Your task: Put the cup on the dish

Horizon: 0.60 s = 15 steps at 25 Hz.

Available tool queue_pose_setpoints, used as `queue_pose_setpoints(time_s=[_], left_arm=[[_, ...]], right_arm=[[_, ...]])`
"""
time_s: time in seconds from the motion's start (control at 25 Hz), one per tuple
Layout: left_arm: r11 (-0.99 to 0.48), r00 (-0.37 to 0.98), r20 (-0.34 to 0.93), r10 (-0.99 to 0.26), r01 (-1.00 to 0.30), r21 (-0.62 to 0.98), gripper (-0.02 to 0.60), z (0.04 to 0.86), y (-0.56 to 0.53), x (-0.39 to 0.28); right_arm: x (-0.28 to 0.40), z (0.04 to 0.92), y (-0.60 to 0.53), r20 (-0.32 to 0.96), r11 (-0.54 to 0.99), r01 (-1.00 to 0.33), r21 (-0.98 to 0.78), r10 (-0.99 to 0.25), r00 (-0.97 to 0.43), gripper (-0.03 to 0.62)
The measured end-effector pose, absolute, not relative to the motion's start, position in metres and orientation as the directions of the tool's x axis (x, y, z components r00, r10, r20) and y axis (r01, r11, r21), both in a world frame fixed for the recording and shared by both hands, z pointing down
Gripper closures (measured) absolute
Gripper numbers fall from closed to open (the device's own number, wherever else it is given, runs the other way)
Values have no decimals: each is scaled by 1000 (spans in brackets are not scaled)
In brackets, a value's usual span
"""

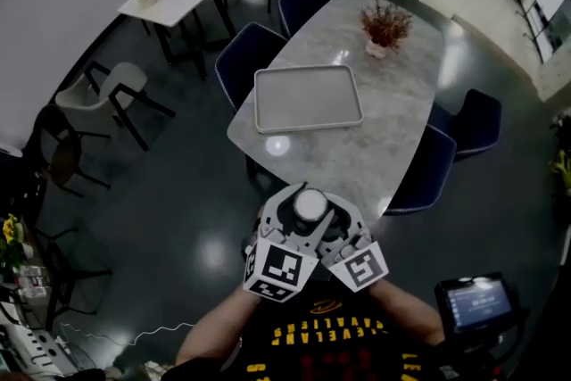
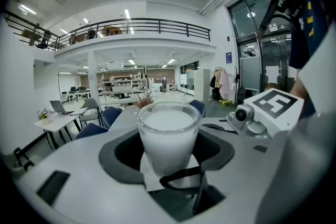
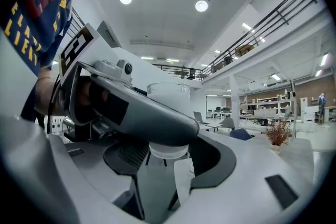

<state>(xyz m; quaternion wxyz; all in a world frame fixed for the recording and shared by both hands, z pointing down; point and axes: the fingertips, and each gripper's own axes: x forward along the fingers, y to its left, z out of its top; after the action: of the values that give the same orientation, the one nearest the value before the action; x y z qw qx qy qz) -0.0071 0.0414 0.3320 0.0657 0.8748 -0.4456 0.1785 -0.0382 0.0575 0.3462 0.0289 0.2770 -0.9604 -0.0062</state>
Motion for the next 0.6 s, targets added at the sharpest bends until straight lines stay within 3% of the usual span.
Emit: queue_pose_setpoints(time_s=[0.6], left_arm=[[-667,617,364,-698,-745,-16,325,346,-6,-59]], right_arm=[[-92,361,7,129,794,-607,39,-606,-785,355]])
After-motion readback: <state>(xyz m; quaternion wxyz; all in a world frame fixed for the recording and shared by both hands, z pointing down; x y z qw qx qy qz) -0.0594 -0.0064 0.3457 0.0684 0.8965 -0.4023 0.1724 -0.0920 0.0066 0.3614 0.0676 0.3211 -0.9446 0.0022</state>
